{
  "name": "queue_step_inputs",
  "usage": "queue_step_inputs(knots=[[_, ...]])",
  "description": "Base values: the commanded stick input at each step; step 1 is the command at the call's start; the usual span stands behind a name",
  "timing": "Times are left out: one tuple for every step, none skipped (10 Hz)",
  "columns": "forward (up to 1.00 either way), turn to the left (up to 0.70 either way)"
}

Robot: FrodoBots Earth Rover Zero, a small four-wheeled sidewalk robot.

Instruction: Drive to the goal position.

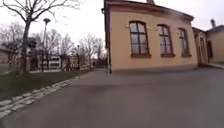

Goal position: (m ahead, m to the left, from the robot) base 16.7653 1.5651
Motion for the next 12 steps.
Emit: queue_step_inputs(knots=[[1.0, 0.0], [1.0, 0.0], [1.0, 0.0], [1.0, 0.0], [1.0, 0.12], [1.0, 0.32], [1.0, 0.4], [1.0, 0.4], [1.0, 0.4], [1.0, 0.4], [1.0, 0.4], [1.0, 0.15]])
